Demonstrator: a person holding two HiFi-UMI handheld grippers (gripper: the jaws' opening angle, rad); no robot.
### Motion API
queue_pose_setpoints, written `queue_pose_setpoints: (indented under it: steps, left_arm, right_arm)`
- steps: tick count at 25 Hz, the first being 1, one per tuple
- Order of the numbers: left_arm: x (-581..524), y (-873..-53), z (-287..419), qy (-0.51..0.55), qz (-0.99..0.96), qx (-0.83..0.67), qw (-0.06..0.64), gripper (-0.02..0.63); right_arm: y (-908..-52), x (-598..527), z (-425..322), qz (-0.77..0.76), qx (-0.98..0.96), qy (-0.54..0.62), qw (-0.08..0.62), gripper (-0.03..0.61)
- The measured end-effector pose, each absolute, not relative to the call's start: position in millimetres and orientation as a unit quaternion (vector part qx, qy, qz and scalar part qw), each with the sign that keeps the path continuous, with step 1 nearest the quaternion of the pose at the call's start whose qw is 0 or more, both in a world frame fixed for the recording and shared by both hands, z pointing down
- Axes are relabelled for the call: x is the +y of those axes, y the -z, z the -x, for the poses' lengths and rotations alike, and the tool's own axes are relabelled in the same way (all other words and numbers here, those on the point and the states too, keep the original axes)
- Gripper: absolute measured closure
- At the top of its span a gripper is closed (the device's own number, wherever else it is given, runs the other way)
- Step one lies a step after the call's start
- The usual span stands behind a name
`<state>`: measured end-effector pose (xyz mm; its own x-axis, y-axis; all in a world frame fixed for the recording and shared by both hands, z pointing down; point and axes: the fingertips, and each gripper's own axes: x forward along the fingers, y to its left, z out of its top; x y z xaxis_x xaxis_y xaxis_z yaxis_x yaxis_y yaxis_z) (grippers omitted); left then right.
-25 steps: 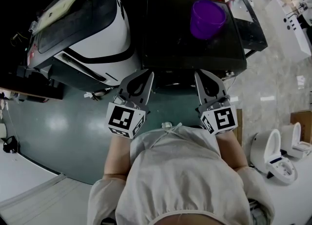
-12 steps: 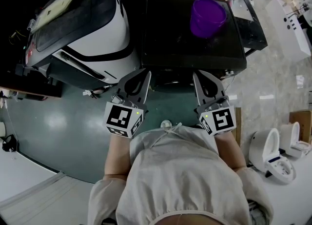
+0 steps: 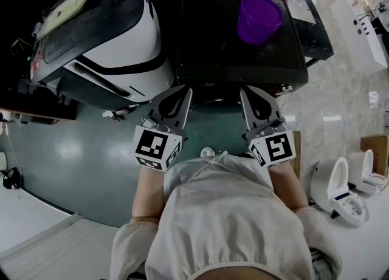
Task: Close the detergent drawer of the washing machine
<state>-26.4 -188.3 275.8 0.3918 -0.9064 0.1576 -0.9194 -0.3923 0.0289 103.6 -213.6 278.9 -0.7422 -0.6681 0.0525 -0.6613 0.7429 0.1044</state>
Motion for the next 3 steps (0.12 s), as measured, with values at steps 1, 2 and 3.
queue_pose_setpoints:
  steps: [1,2,3]
  left_arm:
    - [-187.8,-276.3,26.7,-0.058,-0.833,-0.548,0.057,0.595]
    - [-187.4,-277.0,26.9,-0.058,-0.833,-0.547,0.058,0.595]
    - [-186.9,-277.6,27.2,-0.058,-0.833,-0.547,0.059,0.595]
  right_arm:
    - [-280.2,-213.3,-103.3,-0.357,-0.932,0.04,0.045,0.578]
    - [-281.6,-212.9,-102.8,-0.357,-0.932,0.04,0.047,0.578]
    - [-283.0,-212.6,-102.3,-0.357,-0.932,0.04,0.048,0.578]
